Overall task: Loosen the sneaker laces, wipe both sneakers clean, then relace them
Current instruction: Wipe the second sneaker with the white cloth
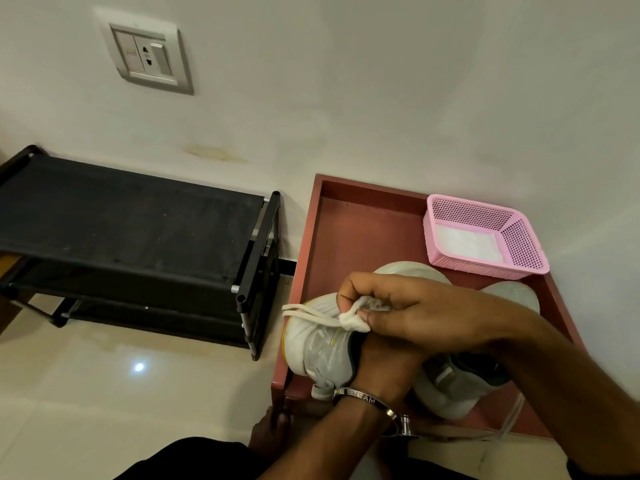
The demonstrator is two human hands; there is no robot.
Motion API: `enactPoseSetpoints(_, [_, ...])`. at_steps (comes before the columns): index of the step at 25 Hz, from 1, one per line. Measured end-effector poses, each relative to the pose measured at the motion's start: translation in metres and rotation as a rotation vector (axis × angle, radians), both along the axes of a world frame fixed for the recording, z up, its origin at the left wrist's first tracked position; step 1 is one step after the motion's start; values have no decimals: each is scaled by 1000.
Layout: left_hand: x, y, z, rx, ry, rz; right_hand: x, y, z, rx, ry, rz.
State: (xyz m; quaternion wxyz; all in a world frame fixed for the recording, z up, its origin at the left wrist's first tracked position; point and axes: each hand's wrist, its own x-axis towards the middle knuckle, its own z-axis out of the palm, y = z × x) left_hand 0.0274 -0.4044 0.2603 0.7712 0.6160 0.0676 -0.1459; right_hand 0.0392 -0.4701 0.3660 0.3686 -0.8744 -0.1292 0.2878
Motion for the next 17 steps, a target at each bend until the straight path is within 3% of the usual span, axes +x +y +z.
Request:
enactPoseSetpoints(1, [-9,8,7,55,101,-245,0,-2,-2,65,-5,-8])
enactPoseSetpoints(2, [-10,10,2,-7,230,-233,0,-5,-4,147,1,-31])
enactPoseSetpoints(3, [-9,12,-1,56,171,-324,0,-9,-7,251,24,-77])
enactPoseSetpoints(5, [-9,13,11,-161,163,-305,-2,-17,-11,514,111,-224])
enactPoseSetpoints(7, [-7,13,8,-224,132,-330,-4,-26,-15,733,147,-341])
enactPoseSetpoints(14, [1,24,19,-390,87,-330,-38,-55,-26,1262,-70,-848])
enactPoseSetpoints(17, [4,26,22,-421,160,-301,-60,-57,-34,1222,-45,-1086])
